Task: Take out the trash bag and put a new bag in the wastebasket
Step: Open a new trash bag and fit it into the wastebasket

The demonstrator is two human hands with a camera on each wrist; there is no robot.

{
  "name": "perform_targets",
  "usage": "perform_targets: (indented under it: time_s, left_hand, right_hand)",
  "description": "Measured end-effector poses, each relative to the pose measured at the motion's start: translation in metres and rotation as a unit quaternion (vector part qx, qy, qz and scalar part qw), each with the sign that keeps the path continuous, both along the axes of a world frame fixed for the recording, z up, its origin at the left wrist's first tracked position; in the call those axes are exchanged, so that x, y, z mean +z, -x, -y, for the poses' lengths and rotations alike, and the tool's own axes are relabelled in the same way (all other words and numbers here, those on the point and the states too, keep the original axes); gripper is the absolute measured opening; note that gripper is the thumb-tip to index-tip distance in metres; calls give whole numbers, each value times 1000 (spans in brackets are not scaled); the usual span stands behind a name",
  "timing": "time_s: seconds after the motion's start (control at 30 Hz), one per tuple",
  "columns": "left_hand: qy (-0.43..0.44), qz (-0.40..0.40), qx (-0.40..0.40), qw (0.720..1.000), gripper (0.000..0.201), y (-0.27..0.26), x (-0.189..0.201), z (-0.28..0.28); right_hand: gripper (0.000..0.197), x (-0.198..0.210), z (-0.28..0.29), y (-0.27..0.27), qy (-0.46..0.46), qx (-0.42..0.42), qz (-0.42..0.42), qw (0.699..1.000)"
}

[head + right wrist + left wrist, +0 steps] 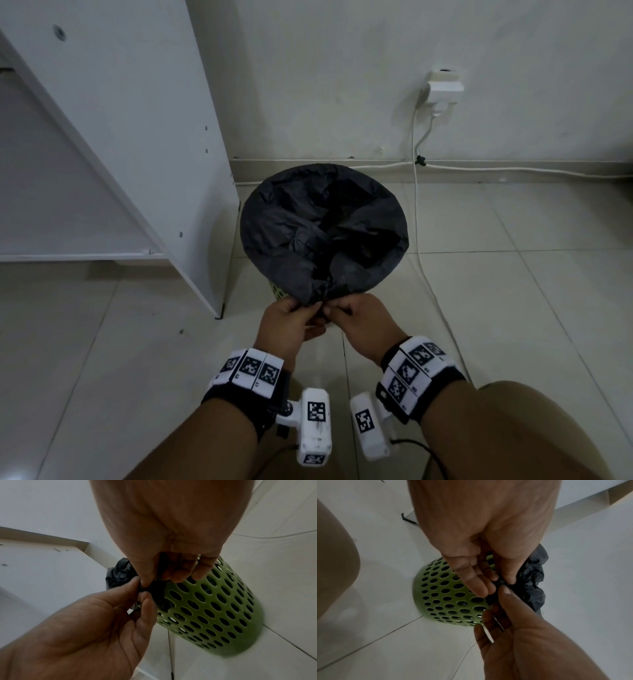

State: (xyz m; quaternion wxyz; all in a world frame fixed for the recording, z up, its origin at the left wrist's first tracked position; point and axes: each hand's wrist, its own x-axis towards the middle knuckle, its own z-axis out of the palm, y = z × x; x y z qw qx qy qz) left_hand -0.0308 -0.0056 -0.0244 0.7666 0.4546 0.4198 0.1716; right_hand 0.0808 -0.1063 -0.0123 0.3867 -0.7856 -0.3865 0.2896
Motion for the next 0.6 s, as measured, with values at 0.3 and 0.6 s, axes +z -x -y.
perform_targets:
  time_s: [0.3, 0.6]
  left_hand:
    - [-58, -21, 101, 993, 21, 8, -13, -20]
    - [99, 112, 233, 961, 17, 12, -13, -45]
  right_hand:
    - [51, 27, 16, -43, -13, -40, 371, 928]
    - [51, 2, -3, -50, 27, 80, 335, 938]
